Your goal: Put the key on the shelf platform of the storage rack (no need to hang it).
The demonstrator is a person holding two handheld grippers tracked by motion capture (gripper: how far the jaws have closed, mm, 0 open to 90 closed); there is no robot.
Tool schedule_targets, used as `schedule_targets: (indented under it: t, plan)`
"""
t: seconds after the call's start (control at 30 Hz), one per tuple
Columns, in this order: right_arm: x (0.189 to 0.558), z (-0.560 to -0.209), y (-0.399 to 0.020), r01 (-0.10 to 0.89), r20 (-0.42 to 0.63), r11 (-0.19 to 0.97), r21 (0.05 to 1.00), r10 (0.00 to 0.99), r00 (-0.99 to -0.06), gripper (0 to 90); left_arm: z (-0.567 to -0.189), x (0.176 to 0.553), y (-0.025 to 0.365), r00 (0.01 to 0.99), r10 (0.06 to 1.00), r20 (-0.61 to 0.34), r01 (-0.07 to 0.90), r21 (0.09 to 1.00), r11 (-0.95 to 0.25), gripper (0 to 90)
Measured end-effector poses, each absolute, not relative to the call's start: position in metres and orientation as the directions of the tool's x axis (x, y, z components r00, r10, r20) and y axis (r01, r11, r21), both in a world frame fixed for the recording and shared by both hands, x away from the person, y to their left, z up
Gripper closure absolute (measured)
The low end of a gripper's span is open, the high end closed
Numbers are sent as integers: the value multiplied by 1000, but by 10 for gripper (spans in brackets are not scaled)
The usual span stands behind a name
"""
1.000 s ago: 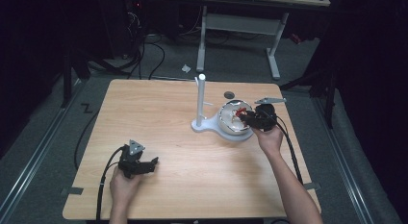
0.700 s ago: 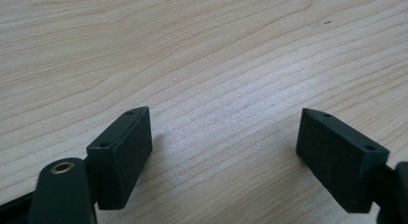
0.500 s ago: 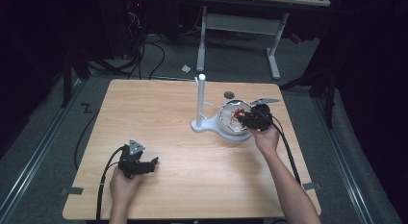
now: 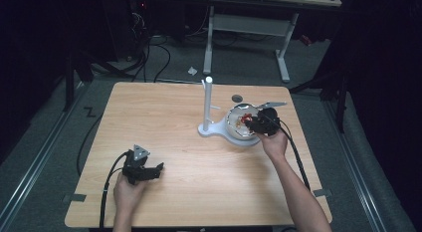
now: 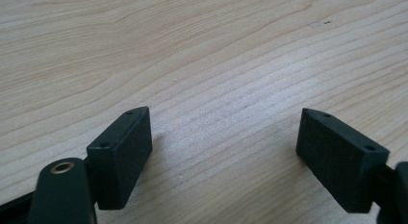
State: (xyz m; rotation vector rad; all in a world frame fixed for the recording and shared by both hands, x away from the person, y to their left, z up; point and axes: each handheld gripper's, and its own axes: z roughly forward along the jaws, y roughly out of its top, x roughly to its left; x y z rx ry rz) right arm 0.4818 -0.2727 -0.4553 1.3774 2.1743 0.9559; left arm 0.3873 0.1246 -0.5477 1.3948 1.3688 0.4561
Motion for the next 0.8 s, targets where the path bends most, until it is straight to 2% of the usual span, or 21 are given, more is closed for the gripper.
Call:
schedule_targets:
  t: [0.5,0.63,0.8]
  plan:
    - [486,-455,-265,629,16,304,716,893,-450,641,-548,387,125,265,880,-394,468,850,240,204]
    - [489,-453,-265,637,33,292,714,894,-447,569,-548,387,125,265,880,-394,468,850,240,204]
    - [487,-452,-269,639,32,290,712,896,-443,549,-548,387,125,265,880,-394,468,850,240,204]
